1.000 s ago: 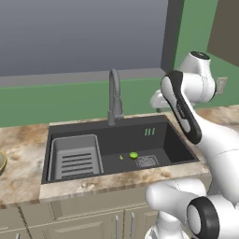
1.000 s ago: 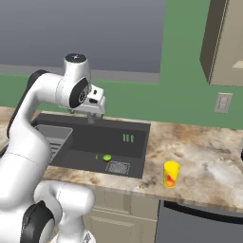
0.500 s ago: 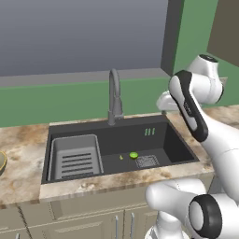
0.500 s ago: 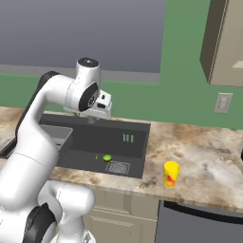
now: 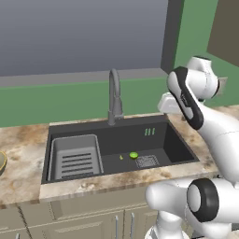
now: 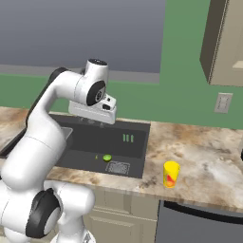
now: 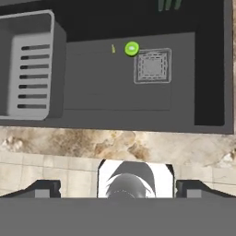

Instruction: Remove the kiwi and lemon wedge from the sink. Then move the bowl and cup from the counter to the sink for washing.

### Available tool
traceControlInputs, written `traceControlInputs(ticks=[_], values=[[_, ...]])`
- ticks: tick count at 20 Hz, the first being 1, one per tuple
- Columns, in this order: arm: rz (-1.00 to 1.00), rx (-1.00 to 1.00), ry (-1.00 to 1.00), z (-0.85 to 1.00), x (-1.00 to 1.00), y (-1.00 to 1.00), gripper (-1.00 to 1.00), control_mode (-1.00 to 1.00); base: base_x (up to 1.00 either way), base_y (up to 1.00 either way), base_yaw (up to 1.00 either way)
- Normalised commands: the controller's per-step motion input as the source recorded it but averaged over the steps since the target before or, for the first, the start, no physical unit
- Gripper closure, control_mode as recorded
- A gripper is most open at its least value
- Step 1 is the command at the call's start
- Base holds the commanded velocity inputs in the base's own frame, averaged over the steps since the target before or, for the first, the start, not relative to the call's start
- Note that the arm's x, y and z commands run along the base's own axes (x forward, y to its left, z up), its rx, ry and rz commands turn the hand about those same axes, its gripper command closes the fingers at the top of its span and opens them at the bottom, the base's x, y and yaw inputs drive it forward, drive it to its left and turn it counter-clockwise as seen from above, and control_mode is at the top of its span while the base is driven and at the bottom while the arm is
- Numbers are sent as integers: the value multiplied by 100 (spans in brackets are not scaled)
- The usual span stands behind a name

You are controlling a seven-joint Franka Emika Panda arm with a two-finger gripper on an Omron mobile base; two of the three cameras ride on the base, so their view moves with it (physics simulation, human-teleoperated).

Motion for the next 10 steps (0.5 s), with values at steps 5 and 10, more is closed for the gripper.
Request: traceControlInputs(ticks=[5, 10], values=[[2, 0, 11, -21, 2, -9, -100, -100, 0, 0, 0], [3, 0, 9, -21, 6, -1, -100, -100, 0, 0, 0]])
